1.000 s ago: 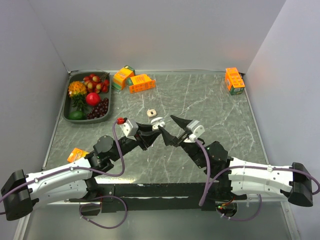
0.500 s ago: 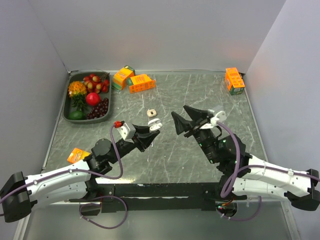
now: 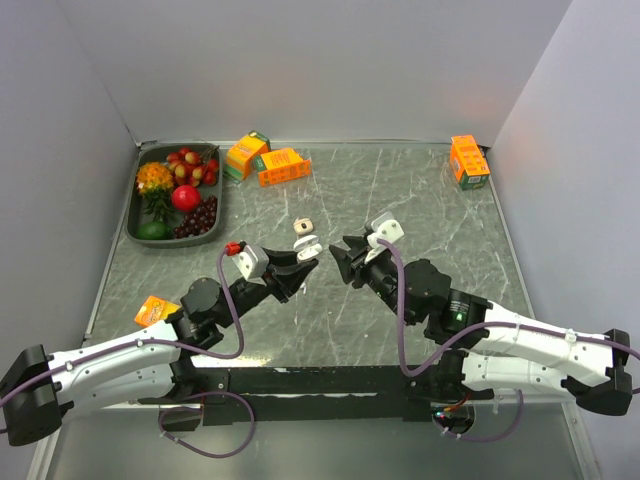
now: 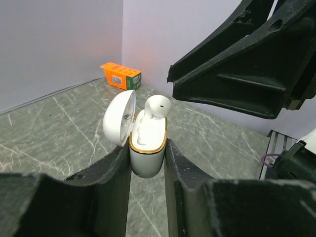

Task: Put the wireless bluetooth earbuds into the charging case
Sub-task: Place the earbud in the charging case, then pick up the earbud from the charging case.

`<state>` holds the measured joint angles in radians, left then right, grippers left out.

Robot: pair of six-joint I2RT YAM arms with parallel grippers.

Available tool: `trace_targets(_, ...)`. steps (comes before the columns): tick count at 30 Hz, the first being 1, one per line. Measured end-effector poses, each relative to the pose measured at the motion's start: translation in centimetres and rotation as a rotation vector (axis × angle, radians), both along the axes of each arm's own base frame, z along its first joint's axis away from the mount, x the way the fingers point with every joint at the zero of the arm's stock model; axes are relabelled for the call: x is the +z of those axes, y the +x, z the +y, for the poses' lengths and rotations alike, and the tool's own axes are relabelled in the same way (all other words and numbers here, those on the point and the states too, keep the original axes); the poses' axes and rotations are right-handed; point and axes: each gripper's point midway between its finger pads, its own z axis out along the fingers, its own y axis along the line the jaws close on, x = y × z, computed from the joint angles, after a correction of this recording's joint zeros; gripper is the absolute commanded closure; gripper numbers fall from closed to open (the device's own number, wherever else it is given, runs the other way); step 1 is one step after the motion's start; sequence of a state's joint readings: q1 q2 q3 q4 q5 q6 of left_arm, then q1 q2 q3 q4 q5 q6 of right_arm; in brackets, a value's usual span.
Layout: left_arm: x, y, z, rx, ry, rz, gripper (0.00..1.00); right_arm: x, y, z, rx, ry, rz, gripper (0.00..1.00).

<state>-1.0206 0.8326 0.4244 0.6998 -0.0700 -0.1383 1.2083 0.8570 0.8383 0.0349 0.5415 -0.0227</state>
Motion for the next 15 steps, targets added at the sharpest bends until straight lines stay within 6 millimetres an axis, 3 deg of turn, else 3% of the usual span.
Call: trace_targets(15, 0.0, 0.11, 0.07, 0.007, 0.001, -0.001, 0.99, -0.47, -0.42, 0.99, 0.047, -0.031, 0.023, 0.51)
